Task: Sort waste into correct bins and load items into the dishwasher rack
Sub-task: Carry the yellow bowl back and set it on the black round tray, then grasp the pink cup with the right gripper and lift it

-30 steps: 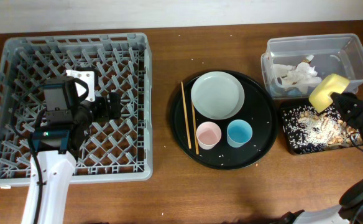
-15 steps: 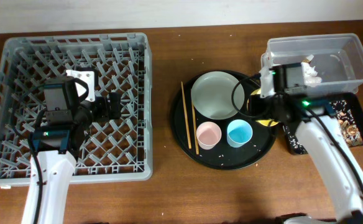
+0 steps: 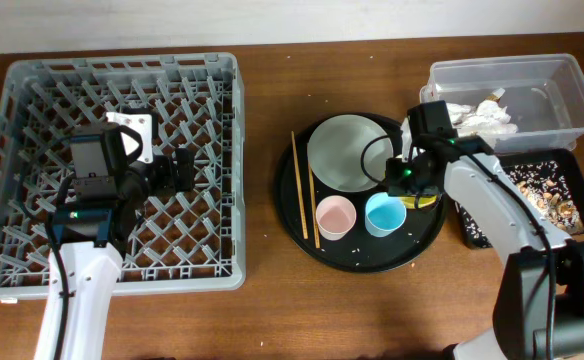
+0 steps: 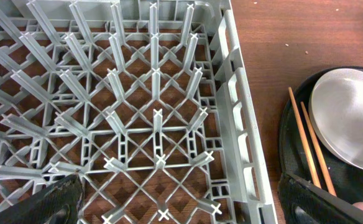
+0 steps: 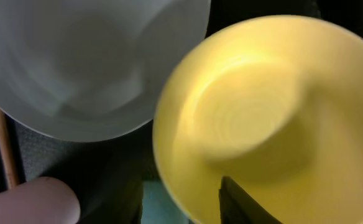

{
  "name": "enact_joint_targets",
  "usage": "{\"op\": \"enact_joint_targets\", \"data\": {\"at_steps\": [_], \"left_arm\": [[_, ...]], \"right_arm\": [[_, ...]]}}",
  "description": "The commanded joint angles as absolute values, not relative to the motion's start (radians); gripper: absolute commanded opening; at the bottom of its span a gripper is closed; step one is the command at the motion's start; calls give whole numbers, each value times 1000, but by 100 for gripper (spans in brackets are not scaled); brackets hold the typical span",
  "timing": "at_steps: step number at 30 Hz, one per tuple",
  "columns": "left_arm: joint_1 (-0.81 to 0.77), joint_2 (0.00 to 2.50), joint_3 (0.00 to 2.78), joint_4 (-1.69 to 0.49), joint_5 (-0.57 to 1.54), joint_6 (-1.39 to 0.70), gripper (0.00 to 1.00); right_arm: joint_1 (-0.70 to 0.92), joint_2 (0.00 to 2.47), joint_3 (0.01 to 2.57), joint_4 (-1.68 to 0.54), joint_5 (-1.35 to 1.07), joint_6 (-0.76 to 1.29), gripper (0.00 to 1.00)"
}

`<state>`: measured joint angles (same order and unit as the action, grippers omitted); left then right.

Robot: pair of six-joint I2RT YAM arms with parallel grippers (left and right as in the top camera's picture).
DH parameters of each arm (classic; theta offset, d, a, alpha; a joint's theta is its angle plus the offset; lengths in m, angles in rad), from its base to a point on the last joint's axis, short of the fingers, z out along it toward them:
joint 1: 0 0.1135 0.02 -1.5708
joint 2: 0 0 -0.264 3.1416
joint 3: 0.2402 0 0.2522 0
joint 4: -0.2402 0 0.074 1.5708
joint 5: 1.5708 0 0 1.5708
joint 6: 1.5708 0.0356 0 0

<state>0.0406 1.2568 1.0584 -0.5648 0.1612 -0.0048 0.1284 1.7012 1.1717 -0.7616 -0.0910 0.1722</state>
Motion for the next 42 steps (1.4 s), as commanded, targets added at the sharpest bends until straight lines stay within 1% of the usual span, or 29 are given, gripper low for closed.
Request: {"op": "enact_joint_targets", "data": {"at_steps": [1, 3, 4, 5, 6, 9, 13, 14, 17, 19, 21, 23, 26, 27, 28, 29, 32, 34, 37, 40, 41, 42], "left_arm": [[42, 1259, 1072, -563, 169, -4, 99], [42, 1259, 1072, -563, 169, -4, 99], [42, 1259, 1072, -563, 168, -4, 99], [42, 1259, 1072, -563, 168, -4, 100], [42, 1259, 1072, -563, 169, -4, 99], [42, 1259, 1072, -563, 169, -4, 99], [42, 1259, 1072, -563, 168, -4, 100], [42, 1259, 1072, -563, 168, -4, 99], [42, 1259, 1072, -563, 169, -4, 99], [42, 1259, 1072, -563, 169, -4, 99], [42, 1259, 1072, -563, 169, -4, 99], [42, 1259, 1072, -563, 168, -4, 99], [42, 1259, 1072, -563, 169, -4, 99], [42, 1259, 1072, -562, 169, -4, 99], [42, 1259, 1072, -563, 169, -4, 99], [42, 1259, 1072, -563, 169, -4, 99], [42, 1259, 1072, -564, 170, -4, 99], [42, 1259, 1072, -584, 181, -4, 99], [42, 1259, 1072, -607, 180, -4, 99], [42, 1261, 1072, -607, 181, -4, 99], [42, 1262, 1071, -609, 180, -4, 99], [42, 1262, 1071, -615, 180, -4, 99]], "right_arm": [[137, 1700, 1318, -860, -104, 173, 45], [137, 1700, 1475, -994, -105, 174, 49], [137, 1700, 1592, -1100, -105, 173, 58], [138, 1700, 1626, -1139, -105, 173, 77], [138, 1700, 1645, -1165, -130, 173, 80], [147, 1702, 1631, -1190, -196, 174, 80], [273, 1707, 1631, -1175, -195, 174, 80], [326, 1711, 1629, -1163, -177, 204, 78], [393, 1744, 1627, -1179, -157, 223, 76], [392, 1762, 1627, -1193, -149, 222, 76], [392, 1762, 1627, -1193, -126, 221, 79], [392, 1763, 1623, -1221, -102, 218, 79], [393, 1763, 1539, -1187, -90, 160, 80], [393, 1763, 1510, -1152, -90, 124, 77], [392, 1763, 1446, -1084, -96, 9, 68], [392, 1763, 1416, -1056, -96, -28, 63], [393, 1763, 1383, -994, -148, -117, 45], [393, 1763, 1378, -966, -154, -120, 31], [393, 1763, 1302, -918, -154, -120, 30], [393, 1763, 1288, -900, -197, -120, 30], [393, 1763, 1276, -884, -199, -119, 25], [393, 1763, 1261, -873, -199, -119, 23]]}}
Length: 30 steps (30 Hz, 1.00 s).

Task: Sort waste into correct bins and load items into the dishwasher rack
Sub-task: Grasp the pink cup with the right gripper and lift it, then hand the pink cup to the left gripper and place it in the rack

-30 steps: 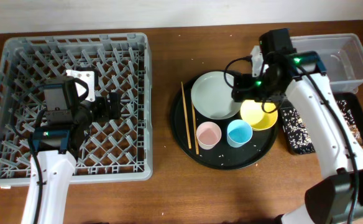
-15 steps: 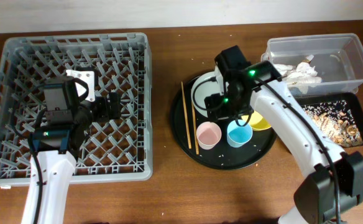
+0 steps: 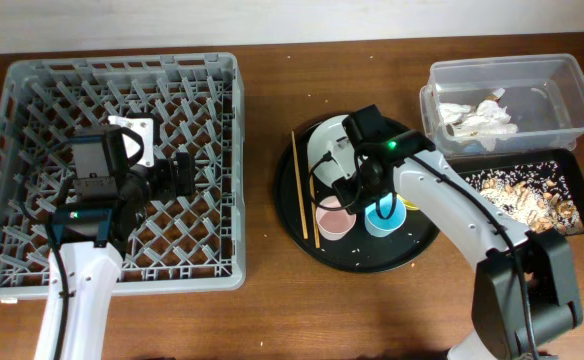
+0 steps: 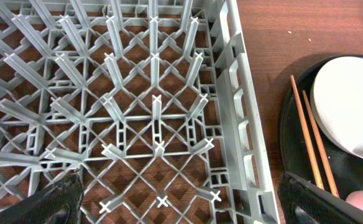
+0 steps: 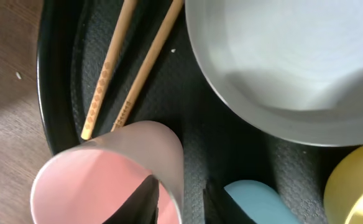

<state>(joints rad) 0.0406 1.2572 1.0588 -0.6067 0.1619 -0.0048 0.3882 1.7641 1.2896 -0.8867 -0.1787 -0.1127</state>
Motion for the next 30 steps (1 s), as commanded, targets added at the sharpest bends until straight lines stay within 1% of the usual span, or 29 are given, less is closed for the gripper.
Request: {"op": "enact_joint_targets", "data": {"at_steps": [1, 4, 5, 6, 7, 9, 10, 11, 13, 15, 17, 18, 19, 22, 24, 27, 30], "left_arm": [[42, 1262, 1071, -615, 180, -4, 99], [42, 1262, 1071, -616, 180, -4, 100], [42, 1262, 1071, -623, 180, -4, 99], [42, 1262, 1071, -622, 197, -8, 96], [42, 1262, 1071, -621, 231, -9, 96], [42, 1262, 1071, -621, 326, -9, 96], [42, 1262, 1071, -618, 400, -9, 97], [42, 1262, 1071, -609, 482, -36, 99], [42, 1264, 1071, -561, 673, -99, 99], [42, 1287, 1071, -398, 985, -274, 99], [42, 1346, 1071, -217, 1242, -406, 99], [42, 1393, 1071, -101, 1353, -511, 99], [42, 1428, 1071, -59, 1406, -538, 99], [35, 1477, 1071, -60, 1460, -553, 99], [-2, 1479, 1071, -51, 1469, -553, 99], [-51, 1478, 1071, 43, 1556, -580, 99], [-54, 1478, 1071, 69, 1560, -580, 99]], "right_arm": [[393, 1763, 1251, -873, -199, -119, 23], [392, 1763, 1247, -858, -199, -115, 10], [392, 1762, 1259, -860, -208, -69, 6], [392, 1762, 1312, -897, -261, -40, 4], [391, 1755, 1385, -945, -334, -39, 4], [384, 1732, 1542, -1067, -356, -10, 4], [364, 1720, 1626, -1124, -380, -10, 4], [324, 1703, 1708, -1162, -468, -19, 4], [254, 1694, 1738, -1114, -747, -56, 4], [199, 1715, 1734, -1033, -1007, -101, 4], [198, 1718, 1734, -967, -1101, -101, 4], [198, 1718, 1734, -938, -1156, -101, 4], [198, 1718, 1734, -912, -1196, -101, 4], [203, 1718, 1734, -867, -1201, -101, 4], [228, 1730, 1734, -820, -1188, -97, 4], [252, 1773, 1733, -813, -1135, -97, 4], [255, 1776, 1733, -794, -1130, -97, 4]]}}
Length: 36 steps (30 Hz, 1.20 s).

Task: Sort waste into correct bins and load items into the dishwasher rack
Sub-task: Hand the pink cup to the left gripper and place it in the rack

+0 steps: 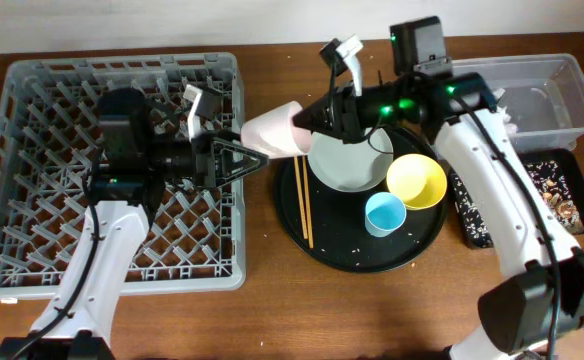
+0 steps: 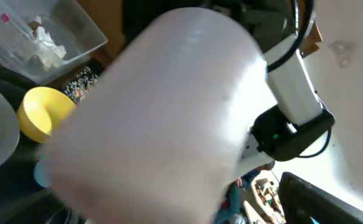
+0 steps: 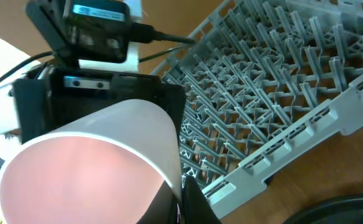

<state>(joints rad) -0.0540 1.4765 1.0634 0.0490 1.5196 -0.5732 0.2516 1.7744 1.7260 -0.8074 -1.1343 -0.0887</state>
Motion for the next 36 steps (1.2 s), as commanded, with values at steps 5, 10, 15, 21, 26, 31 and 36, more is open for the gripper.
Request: {"op": "enact_joint_targets", "data": {"at_steps": [5, 10, 15, 21, 26, 31, 36], "left_arm": [[-59, 1478, 1071, 97, 1557, -580, 99], [-96, 1478, 1071, 98, 1556, -579, 73], [-96, 1478, 1071, 107, 1548, -579, 68], [-73, 1478, 1071, 209, 1536, -580, 75], [-56, 1478, 1071, 241, 1488, -581, 92], [-56, 1478, 1071, 244, 1470, -580, 55], [-34, 1478, 1071, 456, 1561, -601, 55]], "right_arm": [[332, 1794, 1732, -772, -1080, -97, 4], [353, 1847, 1732, -702, -1080, -62, 4], [353, 1847, 1732, -764, -1025, -63, 11], [353, 1847, 1732, -811, -1007, -63, 5], [353, 1847, 1732, -812, -1004, -63, 5], [353, 1847, 1732, -814, -992, -63, 47], [218, 1847, 1733, -855, -926, -63, 79]]}}
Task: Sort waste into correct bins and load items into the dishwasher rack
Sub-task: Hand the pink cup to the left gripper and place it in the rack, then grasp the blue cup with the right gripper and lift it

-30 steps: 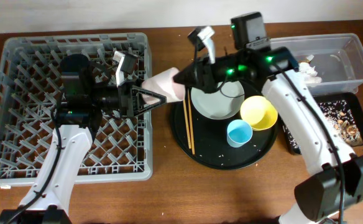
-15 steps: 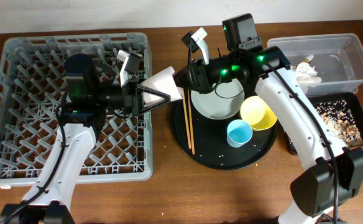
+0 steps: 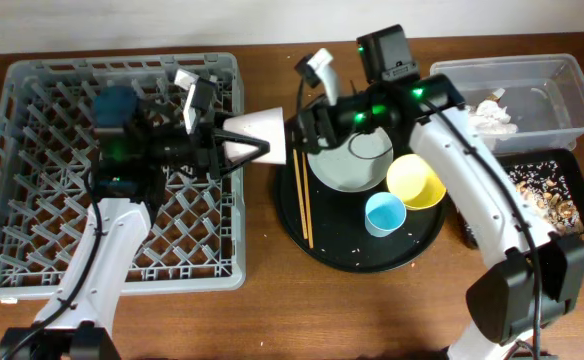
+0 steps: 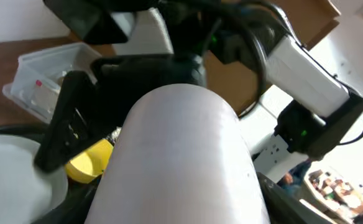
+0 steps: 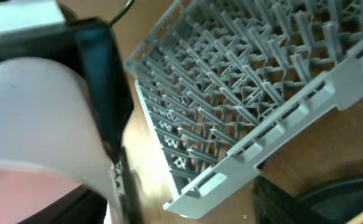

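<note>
The pink cup (image 3: 262, 135) lies on its side in the air, between the grey dishwasher rack (image 3: 32, 200) and the black tray (image 3: 362, 255). My left gripper (image 3: 240, 148) is shut on its base end; in the left wrist view the cup (image 4: 181, 155) fills the frame between the dark fingers (image 4: 284, 199). My right gripper (image 3: 307, 125) stands open just off the cup's mouth end, with its jaws wide apart, and the cup (image 5: 32, 118) is at the left of its view. A blue cup (image 3: 384, 213), a yellow bowl (image 3: 416, 181), a pale plate (image 3: 352, 160) and chopsticks (image 3: 300, 200) sit on the tray.
A clear bin (image 3: 532, 90) with crumpled paper stands at the back right. A black bin (image 3: 542, 190) with food scraps is in front of it. The rack's right wall (image 5: 275, 134) lies below the held cup.
The pink cup has passed from the right gripper to the left. The left gripper is now shut on it, and the right gripper has opened and stands a little back from the cup.
My right gripper was over the yellow bowl on the tray, and the left gripper was open above the rack. Then the right gripper was at the pink cup on the tray. Then it held the cup out sideways to the left gripper, which now holds it.
</note>
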{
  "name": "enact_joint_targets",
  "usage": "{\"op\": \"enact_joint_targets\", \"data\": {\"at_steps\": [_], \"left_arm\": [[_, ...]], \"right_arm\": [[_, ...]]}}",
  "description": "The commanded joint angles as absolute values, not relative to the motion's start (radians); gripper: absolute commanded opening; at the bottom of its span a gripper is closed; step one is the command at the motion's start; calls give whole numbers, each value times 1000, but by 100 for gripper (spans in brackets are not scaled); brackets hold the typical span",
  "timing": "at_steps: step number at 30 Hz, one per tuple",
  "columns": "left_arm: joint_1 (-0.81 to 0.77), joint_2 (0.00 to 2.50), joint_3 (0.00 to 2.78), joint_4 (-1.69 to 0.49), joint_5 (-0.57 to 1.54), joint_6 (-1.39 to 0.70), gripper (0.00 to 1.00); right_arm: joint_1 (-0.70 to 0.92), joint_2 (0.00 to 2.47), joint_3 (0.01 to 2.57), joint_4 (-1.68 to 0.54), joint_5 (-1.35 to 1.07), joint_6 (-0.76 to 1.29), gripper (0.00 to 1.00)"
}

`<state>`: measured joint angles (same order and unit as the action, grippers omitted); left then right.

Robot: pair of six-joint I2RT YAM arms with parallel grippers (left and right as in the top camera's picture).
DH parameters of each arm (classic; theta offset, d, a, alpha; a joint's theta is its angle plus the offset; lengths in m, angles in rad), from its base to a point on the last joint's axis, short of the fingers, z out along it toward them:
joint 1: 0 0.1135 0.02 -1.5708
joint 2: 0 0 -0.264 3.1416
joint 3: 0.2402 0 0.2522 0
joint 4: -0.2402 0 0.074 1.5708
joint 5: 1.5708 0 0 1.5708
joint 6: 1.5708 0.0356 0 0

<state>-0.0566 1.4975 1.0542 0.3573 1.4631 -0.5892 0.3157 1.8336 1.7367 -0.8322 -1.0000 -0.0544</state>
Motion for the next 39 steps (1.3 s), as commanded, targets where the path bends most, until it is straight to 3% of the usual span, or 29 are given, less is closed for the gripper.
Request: {"op": "enact_joint_targets", "data": {"at_steps": [1, 3, 6, 9, 10, 11, 15, 20, 24, 30, 31, 32, 34, 36, 39], "left_arm": [[-4, 1478, 1071, 484, 1561, -628, 54], [67, 1478, 1071, 478, 1573, -637, 48], [159, 1478, 1071, 476, 1464, -637, 48], [199, 1478, 1071, 287, 1102, -636, 48], [199, 1478, 1071, 91, 863, -625, 47], [196, 1478, 1071, -4, 780, -568, 44], [125, 1447, 1090, -324, 585, -294, 42], [-214, 1405, 1287, -860, -62, -155, 42], [-292, 1446, 1272, -1128, -132, -197, 42], [-292, 1623, 1242, -1139, -136, -200, 43], [-292, 1637, 1242, -1139, -136, -200, 56], [-292, 1641, 1242, -1134, -136, -200, 75], [-292, 1641, 1244, -1104, -126, -201, 92], [-292, 1641, 1342, -1107, -109, -200, 99], [-292, 1641, 1539, -1107, 26, -200, 99]], "right_arm": [[158, 1847, 1733, -884, -927, -63, 81], [47, 1847, 1733, -971, -925, -64, 81], [19, 1847, 1733, -1019, -842, -63, 82], [33, 1847, 1733, -1037, -788, -63, 86], [33, 1847, 1733, -1048, -770, -63, 87], [33, 1847, 1733, -1056, -769, -63, 87], [33, 1847, 1733, -1067, -750, -63, 93], [35, 1847, 1733, -1109, -690, -64, 97], [35, 1847, 1733, -1128, -660, -64, 98], [35, 1847, 1733, -1143, -641, -64, 98], [35, 1847, 1733, -1148, -641, -64, 99], [35, 1847, 1733, -1149, -641, -64, 99], [34, 1847, 1733, -1149, -641, -64, 98], [34, 1847, 1733, -1193, -642, -101, 98], [34, 1844, 1733, -1277, -624, -101, 79]]}}
